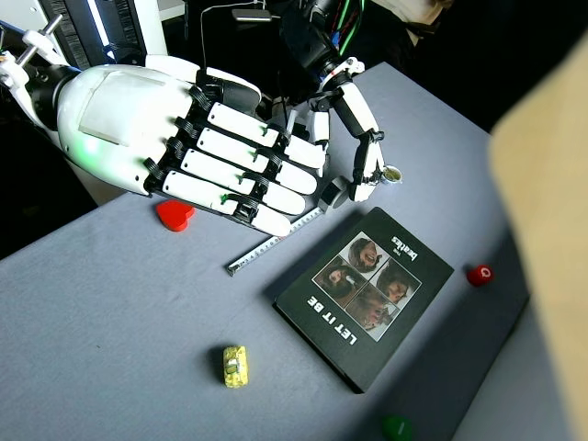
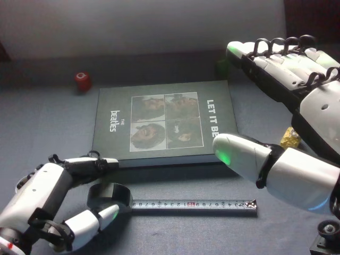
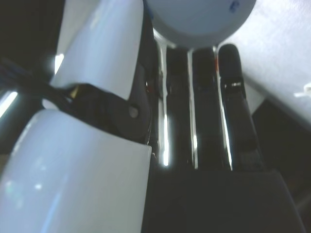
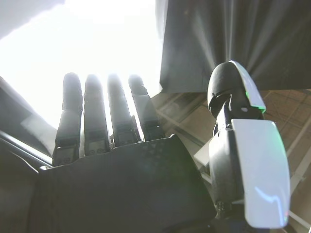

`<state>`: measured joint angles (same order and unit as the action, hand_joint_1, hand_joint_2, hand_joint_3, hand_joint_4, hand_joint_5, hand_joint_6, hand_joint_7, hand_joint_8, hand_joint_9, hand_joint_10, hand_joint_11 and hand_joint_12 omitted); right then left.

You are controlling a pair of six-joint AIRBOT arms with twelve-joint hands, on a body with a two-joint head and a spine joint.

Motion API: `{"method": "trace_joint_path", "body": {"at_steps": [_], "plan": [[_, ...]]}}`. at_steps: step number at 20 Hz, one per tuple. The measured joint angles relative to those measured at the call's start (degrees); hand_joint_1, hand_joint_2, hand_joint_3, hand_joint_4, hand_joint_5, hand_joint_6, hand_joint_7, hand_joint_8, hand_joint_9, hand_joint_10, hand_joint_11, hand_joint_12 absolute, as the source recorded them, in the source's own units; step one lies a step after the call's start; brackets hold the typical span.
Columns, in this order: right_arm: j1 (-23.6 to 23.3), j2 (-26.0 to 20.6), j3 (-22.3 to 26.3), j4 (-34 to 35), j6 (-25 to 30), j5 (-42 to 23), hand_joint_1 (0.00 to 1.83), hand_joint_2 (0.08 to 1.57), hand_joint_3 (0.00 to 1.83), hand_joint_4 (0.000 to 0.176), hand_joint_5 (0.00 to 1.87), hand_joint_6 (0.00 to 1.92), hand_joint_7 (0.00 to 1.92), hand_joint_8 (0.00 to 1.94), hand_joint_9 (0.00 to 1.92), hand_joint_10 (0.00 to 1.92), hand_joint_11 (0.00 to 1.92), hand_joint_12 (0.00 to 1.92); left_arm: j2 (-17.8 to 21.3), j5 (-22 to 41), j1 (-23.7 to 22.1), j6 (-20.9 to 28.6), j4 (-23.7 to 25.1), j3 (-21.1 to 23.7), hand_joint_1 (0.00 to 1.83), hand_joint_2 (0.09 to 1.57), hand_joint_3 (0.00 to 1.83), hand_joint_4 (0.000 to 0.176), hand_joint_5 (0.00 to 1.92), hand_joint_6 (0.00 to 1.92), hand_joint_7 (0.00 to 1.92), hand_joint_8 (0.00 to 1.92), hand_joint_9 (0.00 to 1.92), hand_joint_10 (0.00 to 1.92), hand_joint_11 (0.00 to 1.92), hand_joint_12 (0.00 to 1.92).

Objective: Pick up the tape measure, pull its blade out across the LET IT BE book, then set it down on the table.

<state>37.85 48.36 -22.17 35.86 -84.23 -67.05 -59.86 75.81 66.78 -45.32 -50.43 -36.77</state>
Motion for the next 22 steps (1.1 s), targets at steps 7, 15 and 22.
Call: {"method": "trace_joint_path", "body": {"at_steps": [7,15,22], "plan": [[-0.20,0.13,0.00,-0.31,0.07,-0.04,0.10,1.17,0.00,0.000,0.12,0.01,0.15,0.00,0.12,0.00,0.00,0.46,-0.68,-0.26,0.83,0.28,1.84,-1.57,1.28,1.08,0.00,0.000,0.73,0.00,0.67,0.00,0.61,0.00,0.29,0.73],[-0.24,0.24,0.00,-0.42,0.15,-0.31,0.11,1.17,0.00,0.000,0.12,0.00,0.16,0.00,0.13,0.00,0.00,0.49,-1.64,-0.24,1.31,0.59,2.95,-3.37,1.26,1.11,0.01,0.000,0.75,0.01,0.69,0.00,0.62,0.00,0.29,0.74],[-0.57,0.24,0.00,-0.76,0.61,-0.63,0.13,1.16,0.00,0.000,0.07,0.00,0.12,0.00,0.10,0.00,0.00,0.43,-2.67,-0.44,1.31,1.64,3.39,-4.96,1.23,1.12,0.01,0.000,0.72,0.00,0.66,0.00,0.60,0.00,0.27,0.74]]}}
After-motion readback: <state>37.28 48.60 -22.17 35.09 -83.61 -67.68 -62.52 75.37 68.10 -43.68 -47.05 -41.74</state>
